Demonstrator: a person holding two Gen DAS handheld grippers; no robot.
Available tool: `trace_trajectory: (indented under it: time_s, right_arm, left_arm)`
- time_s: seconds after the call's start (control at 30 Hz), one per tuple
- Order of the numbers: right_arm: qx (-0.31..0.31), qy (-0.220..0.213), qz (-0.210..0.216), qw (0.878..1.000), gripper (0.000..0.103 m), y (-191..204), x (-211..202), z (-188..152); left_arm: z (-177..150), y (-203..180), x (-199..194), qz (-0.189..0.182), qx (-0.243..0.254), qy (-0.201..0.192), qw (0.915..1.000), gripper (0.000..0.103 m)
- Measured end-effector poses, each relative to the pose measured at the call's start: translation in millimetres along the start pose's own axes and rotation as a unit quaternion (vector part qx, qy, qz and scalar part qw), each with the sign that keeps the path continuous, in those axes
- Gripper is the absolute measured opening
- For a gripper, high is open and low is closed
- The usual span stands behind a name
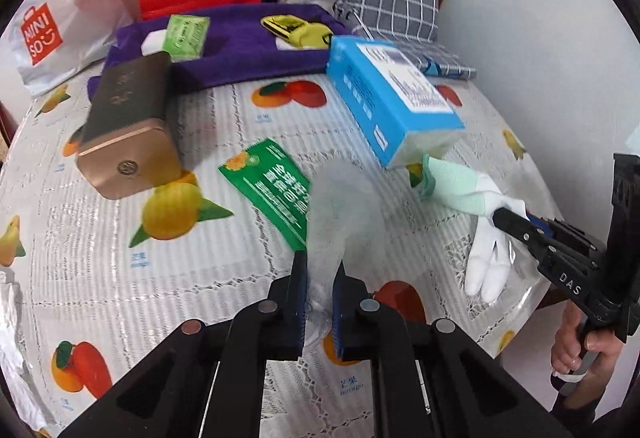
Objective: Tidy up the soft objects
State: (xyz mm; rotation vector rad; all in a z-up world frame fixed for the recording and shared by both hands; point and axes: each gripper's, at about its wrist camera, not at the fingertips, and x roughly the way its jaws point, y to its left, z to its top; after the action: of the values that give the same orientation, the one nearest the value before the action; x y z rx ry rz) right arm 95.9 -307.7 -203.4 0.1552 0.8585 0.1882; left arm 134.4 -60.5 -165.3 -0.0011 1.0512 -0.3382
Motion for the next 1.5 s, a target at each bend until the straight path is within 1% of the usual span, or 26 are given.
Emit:
trace_trajectory:
  time_s: [0.13, 0.27, 0.5, 0.7, 0.87, 1.1, 1.5]
  right_arm:
    - [0.008, -0.004, 0.025, 1.000, 0.014, 4.7, -8.8, 9.0]
    - [-0.006, -0.020, 0.030, 0.999, 0.013, 16.6, -21.9, 19.8]
    - [-0.020, -0.044, 0.068, 0.996, 0.013, 38.6, -38.8, 46.6]
    - [-0.038, -0.054, 0.080, 0.995, 0.013, 57.3, -43.8, 72.5]
    - [-0.051, -0.062, 0.080, 0.994, 0.013, 69.9, -41.4, 97.6]
    - [-0.045, -0.069, 0.065, 0.994, 0.013, 77.2, -30.4, 137.1]
    - [-0.045, -0.086, 0.078, 0.992, 0.013, 83.4, 3.5, 201.7]
  left_arm:
    - [5.5, 9.8, -10.9, -0.001, -0.015, -0.012, 0.9998, 0.010]
    - [12.9, 19.7, -20.7, -0.001, -0.024, -0.024, 0.9994, 0.010]
    - [26.9, 38.6, -36.8, 0.007, -0.039, -0.045, 0.9982, 0.010]
    - [40.1, 58.7, -43.8, 0.011, -0.064, -0.055, 0.9963, 0.010]
    - [54.2, 69.4, -46.9, 0.013, -0.074, -0.063, 0.9952, 0.010]
    - [80.9, 85.6, -50.7, 0.024, -0.088, -0.075, 0.9930, 0.010]
    - [133.4, 125.7, -50.9, 0.067, -0.122, -0.086, 0.9865, 0.010]
